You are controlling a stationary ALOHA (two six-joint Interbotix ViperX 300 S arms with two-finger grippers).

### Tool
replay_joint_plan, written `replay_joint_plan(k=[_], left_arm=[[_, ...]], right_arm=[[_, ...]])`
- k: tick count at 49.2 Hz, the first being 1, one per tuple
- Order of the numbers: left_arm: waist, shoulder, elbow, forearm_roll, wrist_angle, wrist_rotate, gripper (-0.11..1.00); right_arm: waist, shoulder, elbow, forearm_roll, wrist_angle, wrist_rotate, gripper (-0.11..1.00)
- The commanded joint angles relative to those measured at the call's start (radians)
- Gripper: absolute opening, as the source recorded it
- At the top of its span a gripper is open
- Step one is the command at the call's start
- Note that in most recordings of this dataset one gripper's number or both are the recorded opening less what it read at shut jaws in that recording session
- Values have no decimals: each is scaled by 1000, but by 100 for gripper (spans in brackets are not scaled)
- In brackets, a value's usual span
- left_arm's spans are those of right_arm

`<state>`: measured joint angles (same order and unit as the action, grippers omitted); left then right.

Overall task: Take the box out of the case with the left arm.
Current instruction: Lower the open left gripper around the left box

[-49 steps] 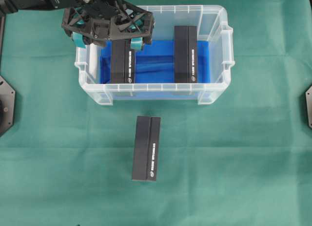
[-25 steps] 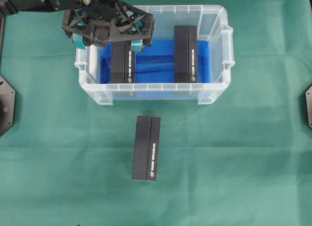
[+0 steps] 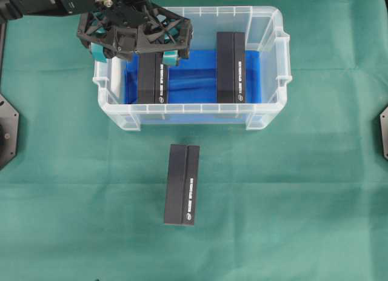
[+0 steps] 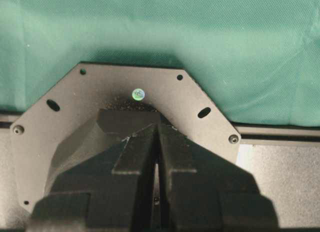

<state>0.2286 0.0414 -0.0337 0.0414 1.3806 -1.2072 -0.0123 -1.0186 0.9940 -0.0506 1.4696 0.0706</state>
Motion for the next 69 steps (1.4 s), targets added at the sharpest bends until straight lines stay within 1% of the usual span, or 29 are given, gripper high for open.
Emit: replay_joint_plan(k=[1,17,28,35,44,60,69], left_arm=[[-3,-35,-6,0,0,0,89],[-3,-34,41,6,-21,-11,89],[-2,-28,110,5,-81,-11,89],[9,-28,137,6,-114,-9,89],[21,-15,173,6,-186,-3,89],[25,34,207,5,-225,3,89],[29,52,212,6,-285,6,89]], right_arm=[[0,5,-26,2,2,3,1],[0,5,-25,2,2,3,1],[0,5,-25,2,2,3,1],[-2,5,-26,2,2,3,1],[0,5,-25,2,2,3,1],[0,5,-26,2,2,3,1],[0,5,-26,2,2,3,1]])
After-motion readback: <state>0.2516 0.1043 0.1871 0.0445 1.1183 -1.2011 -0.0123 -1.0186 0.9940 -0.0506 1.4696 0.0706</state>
